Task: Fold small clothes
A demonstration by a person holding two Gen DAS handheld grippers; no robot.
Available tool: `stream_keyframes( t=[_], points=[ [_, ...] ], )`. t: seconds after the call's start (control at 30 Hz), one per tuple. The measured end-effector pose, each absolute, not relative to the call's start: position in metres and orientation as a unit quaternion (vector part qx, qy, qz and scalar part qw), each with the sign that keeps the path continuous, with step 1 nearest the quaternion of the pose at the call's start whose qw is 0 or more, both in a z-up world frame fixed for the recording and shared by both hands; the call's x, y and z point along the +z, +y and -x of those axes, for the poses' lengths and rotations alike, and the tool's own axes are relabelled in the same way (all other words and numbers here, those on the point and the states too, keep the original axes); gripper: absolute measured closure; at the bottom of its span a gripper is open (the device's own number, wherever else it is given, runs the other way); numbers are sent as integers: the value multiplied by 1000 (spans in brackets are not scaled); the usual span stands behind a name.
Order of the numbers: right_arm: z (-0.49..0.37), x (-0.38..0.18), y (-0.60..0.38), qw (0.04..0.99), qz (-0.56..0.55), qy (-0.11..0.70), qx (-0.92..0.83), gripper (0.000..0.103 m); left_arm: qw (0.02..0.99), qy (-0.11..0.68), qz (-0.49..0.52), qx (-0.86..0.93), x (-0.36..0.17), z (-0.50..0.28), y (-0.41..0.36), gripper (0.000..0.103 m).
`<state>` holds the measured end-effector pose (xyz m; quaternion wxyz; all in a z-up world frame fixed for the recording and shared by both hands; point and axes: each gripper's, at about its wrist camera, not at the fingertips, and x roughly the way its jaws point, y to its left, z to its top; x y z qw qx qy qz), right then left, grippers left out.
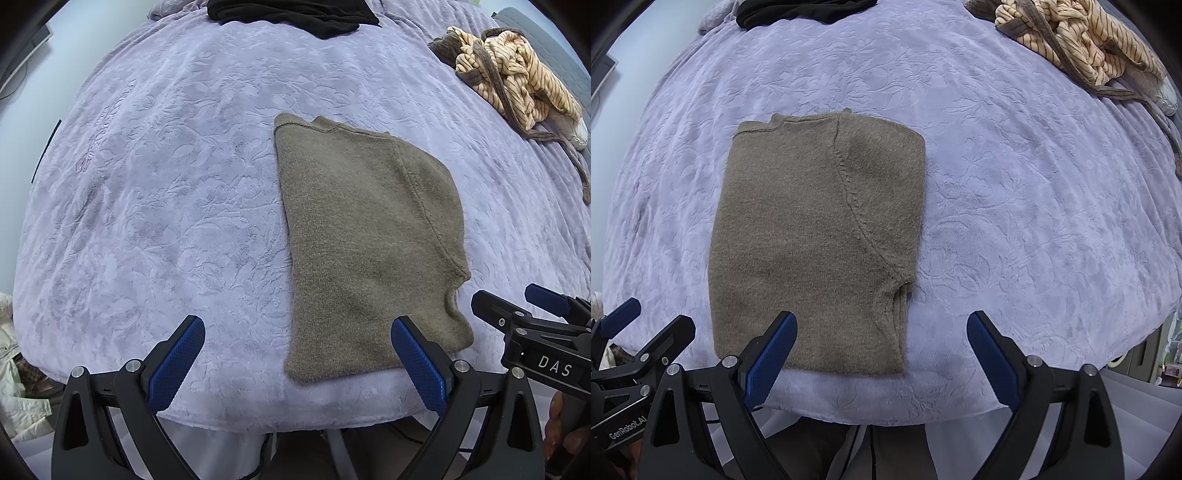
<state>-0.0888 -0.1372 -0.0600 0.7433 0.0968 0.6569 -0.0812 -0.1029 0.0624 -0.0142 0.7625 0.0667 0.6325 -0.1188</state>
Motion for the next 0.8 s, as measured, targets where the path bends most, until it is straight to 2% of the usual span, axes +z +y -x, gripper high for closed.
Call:
stream_keyframes(
  t=[0.8],
  points=[
    [92,-56,-135,746,-101,653,-84,8,771,623,-68,-114,-10,101,63,2]
  ],
)
